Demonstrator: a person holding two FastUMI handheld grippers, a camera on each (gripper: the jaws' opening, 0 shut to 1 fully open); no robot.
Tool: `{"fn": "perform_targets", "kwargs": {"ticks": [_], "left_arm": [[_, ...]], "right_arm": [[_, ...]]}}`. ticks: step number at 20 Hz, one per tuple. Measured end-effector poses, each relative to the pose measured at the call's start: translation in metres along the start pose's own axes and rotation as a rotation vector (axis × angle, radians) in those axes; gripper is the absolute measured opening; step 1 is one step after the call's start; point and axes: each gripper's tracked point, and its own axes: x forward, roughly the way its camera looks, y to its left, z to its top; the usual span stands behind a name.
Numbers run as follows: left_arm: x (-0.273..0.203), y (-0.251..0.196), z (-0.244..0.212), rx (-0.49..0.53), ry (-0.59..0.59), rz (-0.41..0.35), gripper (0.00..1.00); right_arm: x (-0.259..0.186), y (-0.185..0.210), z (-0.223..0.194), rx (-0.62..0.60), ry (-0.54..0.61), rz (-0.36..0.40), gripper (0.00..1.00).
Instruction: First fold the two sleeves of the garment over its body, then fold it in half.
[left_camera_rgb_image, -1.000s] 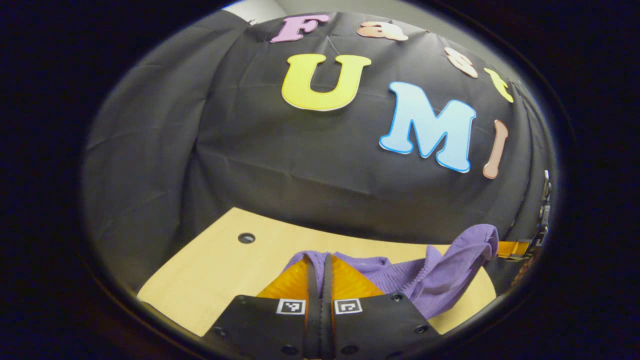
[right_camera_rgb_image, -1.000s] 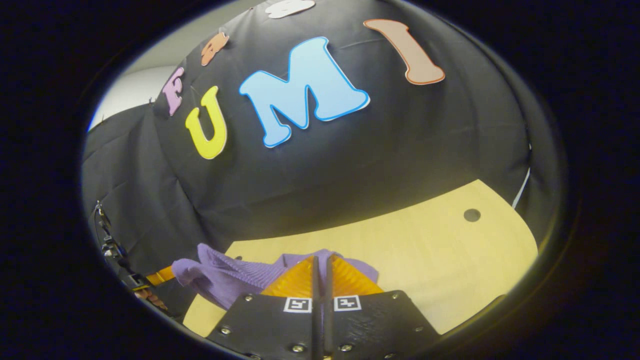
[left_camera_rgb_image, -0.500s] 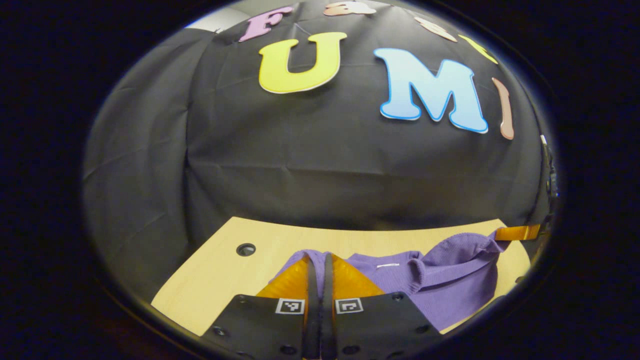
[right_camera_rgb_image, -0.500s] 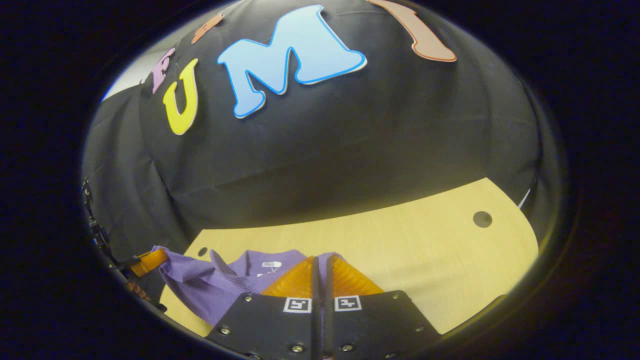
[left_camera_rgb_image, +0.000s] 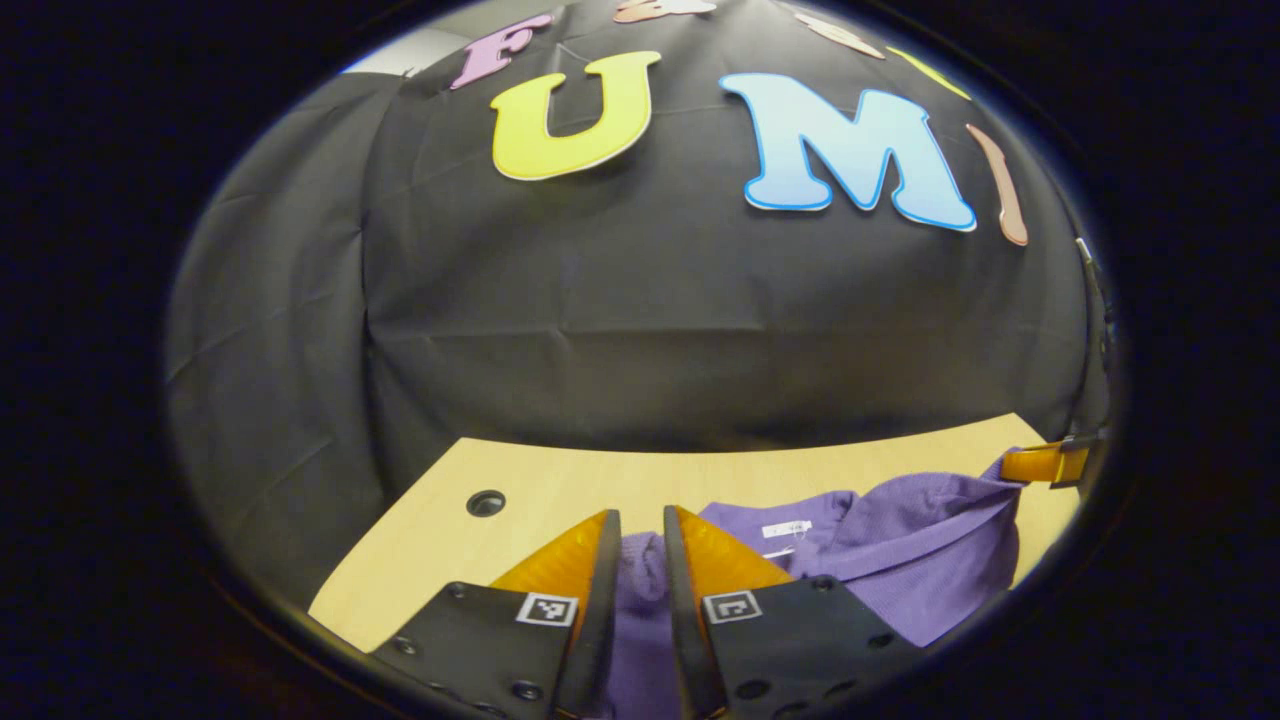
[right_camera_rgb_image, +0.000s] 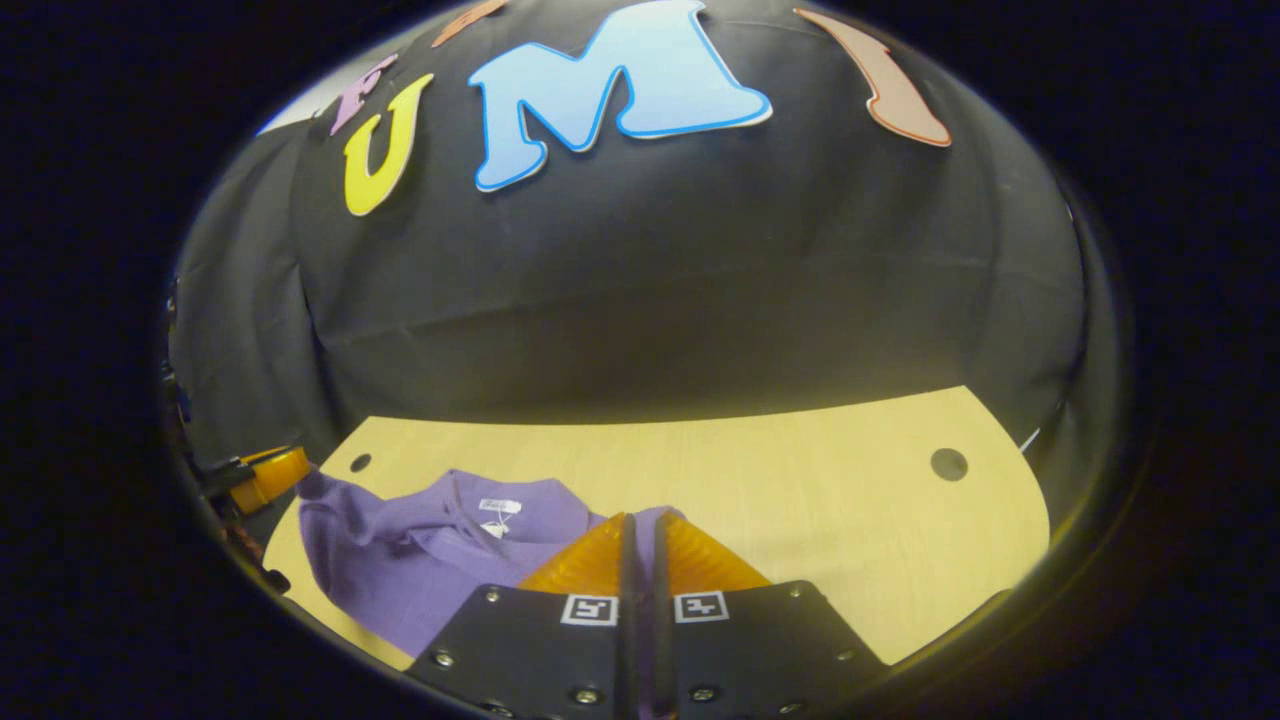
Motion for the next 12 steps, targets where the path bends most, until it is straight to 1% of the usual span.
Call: {"fn": "perform_targets", "kwargs": {"ticks": [1,3,4,6,7,8,9,12], "left_arm": [[-0.001,-0.006,0.001,0.001,0.001,-0.014,0.38],[-0.006,-0.015,0.003,-0.002,-0.005,-0.040,0.51],[-0.011,-0.019,0.005,-0.006,-0.009,-0.055,0.57],[-0.022,-0.025,0.011,-0.013,-0.029,-0.082,0.65],[-0.028,-0.025,0.015,-0.020,-0.042,-0.090,0.69],[-0.035,-0.026,0.018,-0.032,-0.051,-0.101,0.68],[-0.041,-0.027,0.020,-0.044,-0.057,-0.112,0.68],[-0.066,-0.019,0.029,-0.068,-0.090,-0.126,0.87]], "right_arm": [[-0.002,0.001,0.002,-0.016,-0.001,-0.003,0.13],[-0.012,-0.001,0.008,-0.066,-0.019,-0.033,0.17],[-0.016,-0.004,0.012,-0.088,-0.033,-0.056,0.29],[-0.030,-0.003,0.022,-0.114,-0.063,-0.081,0.53],[-0.038,0.000,0.027,-0.120,-0.074,-0.085,0.73],[-0.046,0.003,0.029,-0.129,-0.088,-0.094,0.80],[-0.057,0.004,0.033,-0.142,-0.104,-0.111,0.86],[-0.088,0.011,0.040,-0.176,-0.148,-0.153,0.87]]}}
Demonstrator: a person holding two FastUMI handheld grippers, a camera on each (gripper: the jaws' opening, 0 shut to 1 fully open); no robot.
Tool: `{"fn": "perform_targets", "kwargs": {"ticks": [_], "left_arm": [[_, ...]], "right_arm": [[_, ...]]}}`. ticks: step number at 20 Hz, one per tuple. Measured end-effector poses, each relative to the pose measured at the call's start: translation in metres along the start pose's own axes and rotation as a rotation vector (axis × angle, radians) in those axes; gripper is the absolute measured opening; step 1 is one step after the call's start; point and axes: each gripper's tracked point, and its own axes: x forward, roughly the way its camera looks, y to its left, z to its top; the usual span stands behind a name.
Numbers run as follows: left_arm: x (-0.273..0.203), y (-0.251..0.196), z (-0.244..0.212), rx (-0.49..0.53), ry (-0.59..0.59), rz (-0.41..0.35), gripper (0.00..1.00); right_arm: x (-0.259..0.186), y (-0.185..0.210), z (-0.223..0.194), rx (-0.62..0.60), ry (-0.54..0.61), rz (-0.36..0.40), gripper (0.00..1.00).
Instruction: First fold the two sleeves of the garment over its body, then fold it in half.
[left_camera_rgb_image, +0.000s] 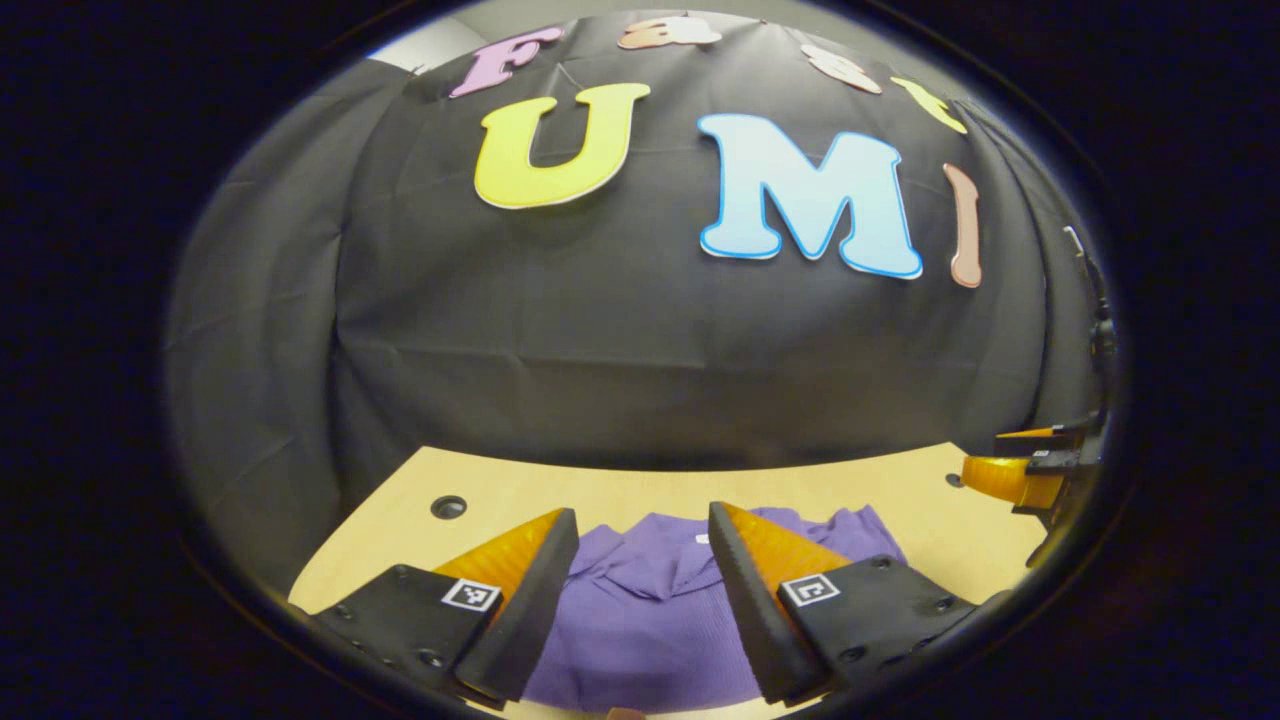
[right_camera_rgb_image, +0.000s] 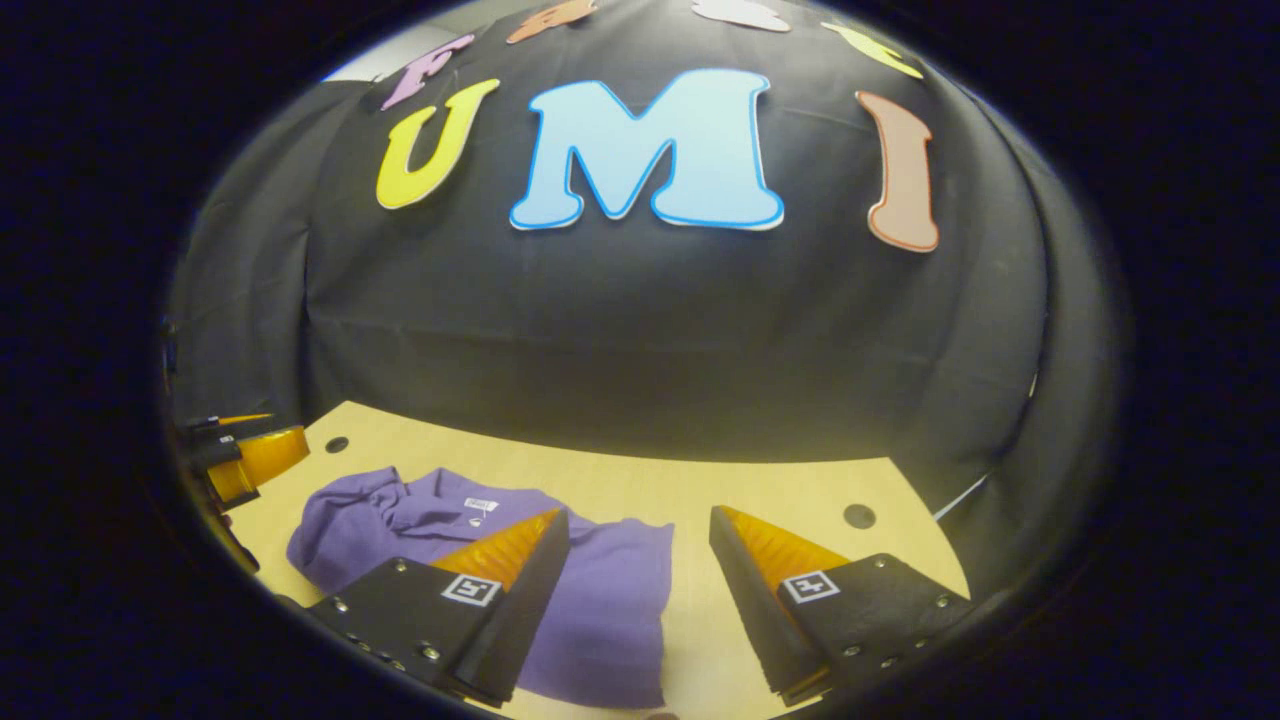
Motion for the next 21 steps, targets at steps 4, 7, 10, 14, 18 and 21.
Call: {"fn": "perform_targets", "kwargs": {"ticks": [4,7,10,14,18,21], "left_arm": [[-0.038,0.011,0.017,-0.007,-0.040,-0.005,0.87],[-0.069,0.019,0.027,0.020,-0.066,-0.008,0.87],[-0.106,0.019,0.043,0.083,-0.116,-0.013,0.87],[-0.148,0.015,0.050,0.123,-0.154,-0.036,0.88],[-0.171,0.006,0.054,0.104,-0.176,-0.078,0.97],[-0.181,0.000,0.058,0.104,-0.187,-0.099,0.97]], "right_arm": [[-0.046,0.008,0.017,-0.024,-0.050,-0.036,0.87],[-0.081,0.017,0.032,-0.026,-0.101,-0.052,0.86],[-0.112,0.031,0.046,-0.020,-0.161,-0.064,0.87],[-0.150,0.048,0.053,0.020,-0.210,-0.075,0.87],[-0.185,0.052,0.053,0.013,-0.248,-0.124,0.87],[-0.206,0.049,0.052,0.008,-0.258,-0.147,0.86]]}}
